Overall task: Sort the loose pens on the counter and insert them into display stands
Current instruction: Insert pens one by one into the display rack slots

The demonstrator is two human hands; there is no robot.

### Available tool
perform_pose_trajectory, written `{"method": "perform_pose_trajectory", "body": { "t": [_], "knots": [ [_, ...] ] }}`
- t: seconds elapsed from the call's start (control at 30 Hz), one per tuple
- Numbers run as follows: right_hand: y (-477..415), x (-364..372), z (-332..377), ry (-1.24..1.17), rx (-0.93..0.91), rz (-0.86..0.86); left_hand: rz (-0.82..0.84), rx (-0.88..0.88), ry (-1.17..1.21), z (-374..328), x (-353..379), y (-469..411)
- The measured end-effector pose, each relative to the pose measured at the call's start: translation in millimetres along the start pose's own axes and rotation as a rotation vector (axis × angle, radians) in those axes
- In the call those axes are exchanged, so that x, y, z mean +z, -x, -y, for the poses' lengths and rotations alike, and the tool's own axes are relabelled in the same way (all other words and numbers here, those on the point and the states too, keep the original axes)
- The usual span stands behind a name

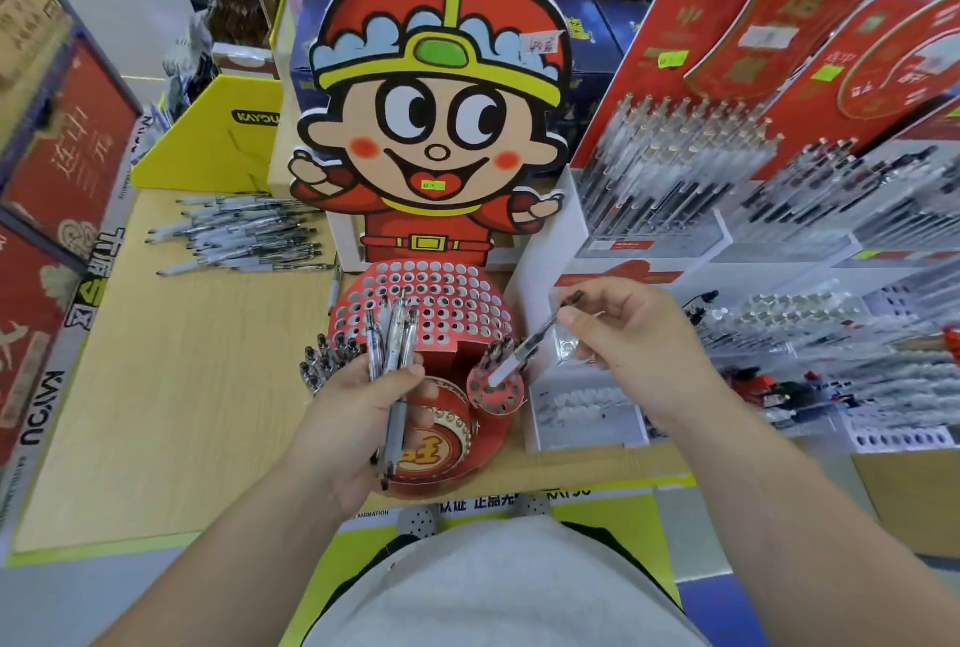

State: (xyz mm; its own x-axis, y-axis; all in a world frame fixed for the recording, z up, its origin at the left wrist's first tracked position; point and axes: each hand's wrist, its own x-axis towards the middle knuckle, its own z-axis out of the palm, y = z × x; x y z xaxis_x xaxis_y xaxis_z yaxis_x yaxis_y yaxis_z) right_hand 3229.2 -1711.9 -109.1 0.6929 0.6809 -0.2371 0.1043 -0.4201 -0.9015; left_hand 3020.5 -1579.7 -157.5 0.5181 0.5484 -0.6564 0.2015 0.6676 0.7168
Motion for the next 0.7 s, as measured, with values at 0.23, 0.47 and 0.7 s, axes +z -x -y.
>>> {"method": "perform_pose_trajectory", "body": {
  "t": [0.23, 0.47, 0.7],
  "knots": [
    [7, 29, -20, 0.385, -0.174, 0.013, 0.02, 0.003, 0.012, 2, 1, 4],
    [8, 46, -32, 0.568, -0.282, 0.012, 0.029, 0.007, 0.034, 2, 0, 11],
    [5, 56, -43, 0.609, -0.324, 0.072, 0.021, 0.007, 0.06, 2, -4, 13]
  ]
}}
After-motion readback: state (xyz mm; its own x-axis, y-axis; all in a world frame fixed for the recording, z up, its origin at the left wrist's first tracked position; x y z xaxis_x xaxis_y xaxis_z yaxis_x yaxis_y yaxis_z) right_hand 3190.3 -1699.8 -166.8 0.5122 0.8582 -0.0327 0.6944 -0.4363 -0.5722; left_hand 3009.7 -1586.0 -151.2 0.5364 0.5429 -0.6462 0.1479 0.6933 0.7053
